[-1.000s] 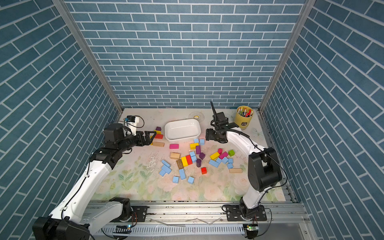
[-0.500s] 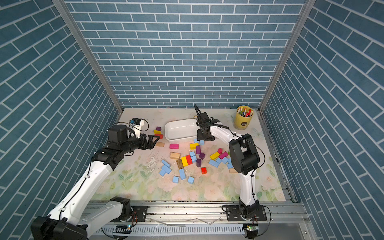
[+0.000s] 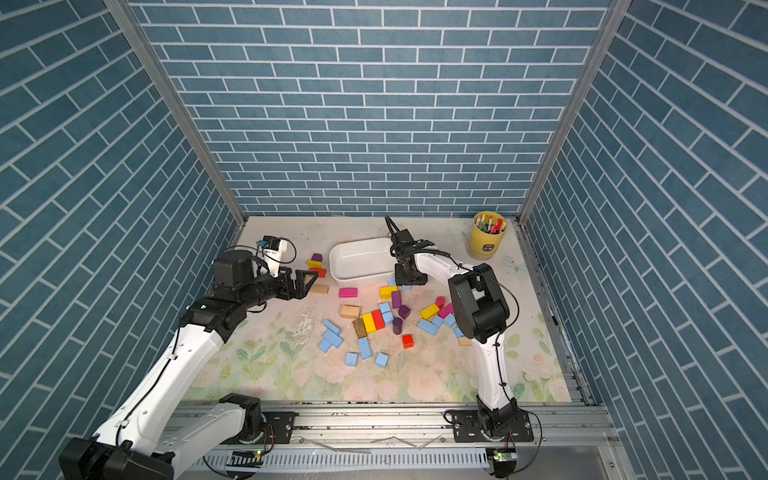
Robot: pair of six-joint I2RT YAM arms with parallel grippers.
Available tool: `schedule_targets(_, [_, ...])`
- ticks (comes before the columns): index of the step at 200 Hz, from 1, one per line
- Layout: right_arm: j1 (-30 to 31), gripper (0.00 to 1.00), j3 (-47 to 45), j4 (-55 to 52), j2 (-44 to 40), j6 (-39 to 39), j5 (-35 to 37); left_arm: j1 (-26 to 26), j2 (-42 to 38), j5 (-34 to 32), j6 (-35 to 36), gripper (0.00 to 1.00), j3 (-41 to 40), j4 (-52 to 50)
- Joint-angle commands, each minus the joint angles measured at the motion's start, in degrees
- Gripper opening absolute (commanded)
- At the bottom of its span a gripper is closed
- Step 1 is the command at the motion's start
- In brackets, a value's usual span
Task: Pick out the blue building blocks
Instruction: Pick up the building block from the center of the board.
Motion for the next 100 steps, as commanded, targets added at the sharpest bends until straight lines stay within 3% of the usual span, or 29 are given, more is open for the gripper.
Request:
schedule_targets(1, [0.62,0.46,1.56,-2.05,1.85,2.13,0.69,-0.18,-0.86,-0.69,1.01,0.99,-0.25,-0.99])
schedule_targets(65, [0.80,0.09,0.75,-2.48,-0.49,2.74,1.28,-0.18,-0.90,-1.00,0.97,0.99,-0.35,-1.13])
schedule_targets(100, [0.80,0.05,0.13,-3.35,-5.15,3.19,2.91,-0.18,-0.98,-0.97,0.99,0.99,-0.33,-0.96])
